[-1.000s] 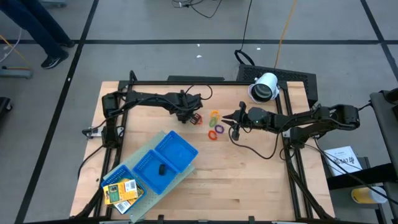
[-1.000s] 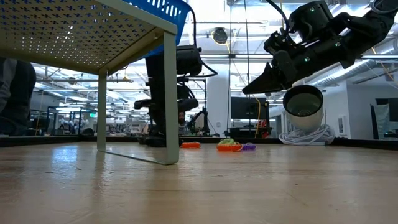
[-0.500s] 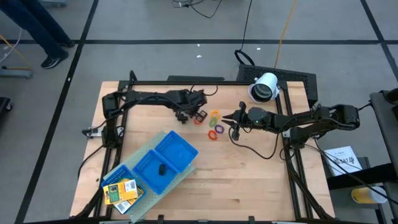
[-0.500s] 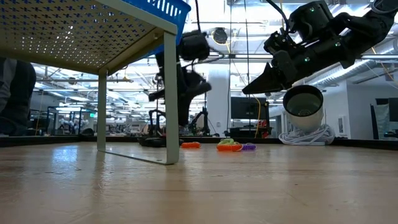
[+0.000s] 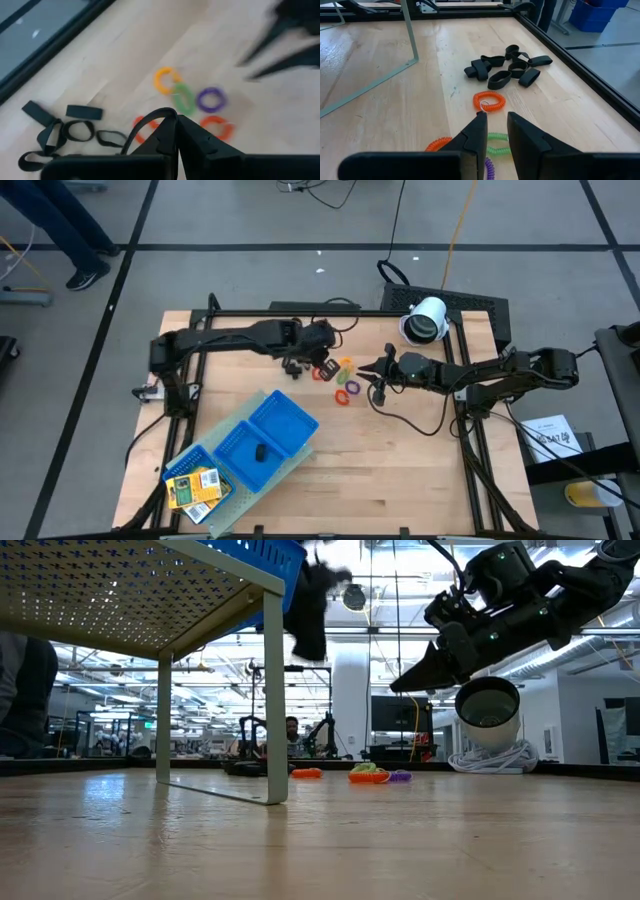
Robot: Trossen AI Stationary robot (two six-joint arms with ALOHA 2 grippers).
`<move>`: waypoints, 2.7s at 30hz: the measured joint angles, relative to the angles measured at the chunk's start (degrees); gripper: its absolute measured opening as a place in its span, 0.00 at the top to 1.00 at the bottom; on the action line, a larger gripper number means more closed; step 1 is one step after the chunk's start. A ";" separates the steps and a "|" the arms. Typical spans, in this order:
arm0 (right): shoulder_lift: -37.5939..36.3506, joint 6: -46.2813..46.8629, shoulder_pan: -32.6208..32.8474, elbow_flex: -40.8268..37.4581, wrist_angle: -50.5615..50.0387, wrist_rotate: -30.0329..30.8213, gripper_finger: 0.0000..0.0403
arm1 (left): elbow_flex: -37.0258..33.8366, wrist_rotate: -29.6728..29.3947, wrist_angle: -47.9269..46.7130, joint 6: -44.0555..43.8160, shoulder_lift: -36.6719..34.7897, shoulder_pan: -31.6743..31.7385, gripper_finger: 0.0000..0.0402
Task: Pick & Place Office Desk Supplies
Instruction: Put the black rubber band into the center blue basket on the shelf
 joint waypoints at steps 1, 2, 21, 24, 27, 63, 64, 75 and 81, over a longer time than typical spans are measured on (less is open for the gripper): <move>0.00 0.00 -0.01 0.01 -0.13 0.00 0.84 | 0.00 -0.01 -0.15 -0.02 -1.63 -0.99 0.96; 0.00 0.00 -0.01 0.02 -0.27 0.00 0.84 | 0.03 -0.01 -0.08 -0.05 -3.24 -2.07 0.98; 0.00 -0.02 -0.02 0.02 -0.43 0.15 0.84 | 0.04 0.95 -9.42 -3.00 -20.44 -36.01 0.93; 0.00 -0.02 -0.02 0.02 -0.43 0.15 0.84 | -0.08 1.71 -11.21 -6.45 -20.23 -41.37 0.95; -0.02 -0.02 -0.02 0.02 -0.43 0.15 0.84 | -0.78 -0.34 -11.25 -11.50 -19.85 -45.39 0.98; 0.00 0.29 -0.02 0.02 -0.41 0.19 0.84 | -8.45 -28.54 -13.06 -23.34 -25.24 -52.09 0.53; 0.00 0.28 -0.02 0.02 -0.41 0.19 0.84 | -9.01 -27.45 -10.75 -21.35 -25.25 -51.77 0.53; 0.00 0.24 -0.02 0.02 -0.41 -0.13 0.84 | -20.01 -13.16 10.25 -6.10 -27.47 -45.70 0.53; 0.00 -0.17 -0.02 0.02 -0.30 -6.03 0.78 | -31.25 -5.93 20.21 -4.20 -35.11 -40.19 0.53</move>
